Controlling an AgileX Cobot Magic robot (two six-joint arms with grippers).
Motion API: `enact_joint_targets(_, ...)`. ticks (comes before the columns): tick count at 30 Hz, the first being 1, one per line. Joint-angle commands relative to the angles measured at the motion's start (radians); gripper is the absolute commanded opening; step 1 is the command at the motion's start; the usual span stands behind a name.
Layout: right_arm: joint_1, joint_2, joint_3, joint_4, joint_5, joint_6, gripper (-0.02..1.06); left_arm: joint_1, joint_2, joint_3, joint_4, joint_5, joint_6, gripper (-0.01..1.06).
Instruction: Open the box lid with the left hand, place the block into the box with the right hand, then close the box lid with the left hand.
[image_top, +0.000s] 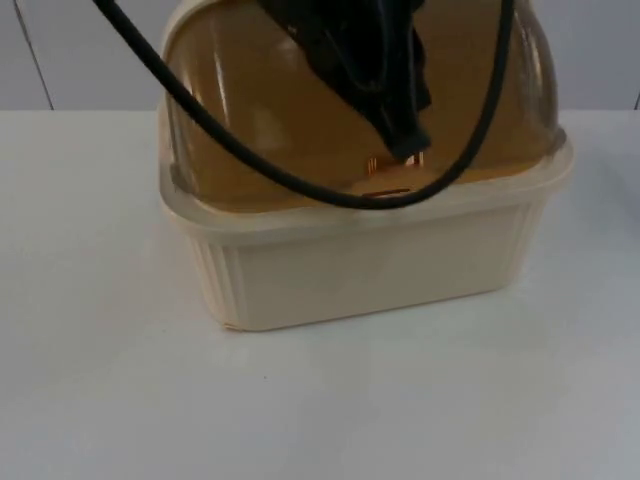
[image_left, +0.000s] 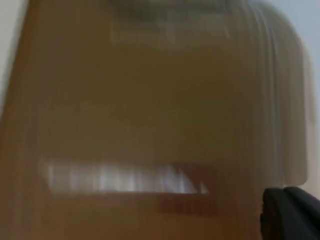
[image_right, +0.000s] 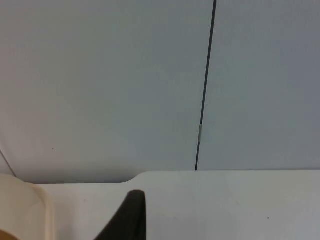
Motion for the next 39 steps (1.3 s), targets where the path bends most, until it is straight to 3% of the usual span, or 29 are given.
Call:
enact_joint_targets(1,-0.006,-0.01,-0.002,0.002,-0.001,-0.01,1.04,-0.018,-0.001,0.017,0.023,-0.006,-0.013,0.0)
enact_joint_targets(7,-0.006,-0.01,-0.002,0.002,-0.001,-0.01,1.04,-0.054,-0.001,0.093,0.15,-0.033,0.013,0.0)
enact_joint_targets(14,-0.006,-0.01,-0.002,0.002,-0.001,-0.01,1.04,-0.097,-0.048,0.096,0.149,0.051,0.121,0.0)
enact_joint_targets(21,-0.006,-0.01,-0.002,0.002,-0.001,-0.01,1.04,-0.115,-0.176,0.096,-0.069,0.098,0.284,0.0)
enact_joint_targets(23,-0.006,-0.01,-0.002,0.005,-0.001,-0.01,1.04,-0.115,-0.261,0.096,-0.167,0.076,0.327,0.0)
enact_joint_targets(27,-0.006,-0.01,-0.002,0.005,0.001,-0.01,1.04,-0.113,-0.364,0.096,-0.174,-0.004,0.302,0.0)
enact_joint_targets(30,-0.006,-0.01,-0.002,0.007,0.003,-0.01,1.04,-0.067,-0.449,0.096,-0.187,-0.137,0.259,0.0)
enact_joint_targets(32,-0.006,-0.01,-0.002,0.011,0.003,-0.01,1.04,-0.042,-0.471,0.096,-0.189,-0.179,0.224,0.0)
enact_joint_targets(36,-0.004,-0.01,-0.002,0.027,0.003,-0.01,1.04,0.138,-0.521,0.096,-0.265,-0.327,0.035,0.0)
enact_joint_targets(37,-0.004,-0.01,-0.002,0.027,0.003,-0.01,1.04,0.138,-0.521,0.096,-0.265,-0.327,0.035,0.0)
enact_joint_targets(39,-0.004,-0.01,-0.002,0.027,0.003,-0.01,1.04,0.256,-0.527,0.096,-0.285,-0.34,-0.088,0.0)
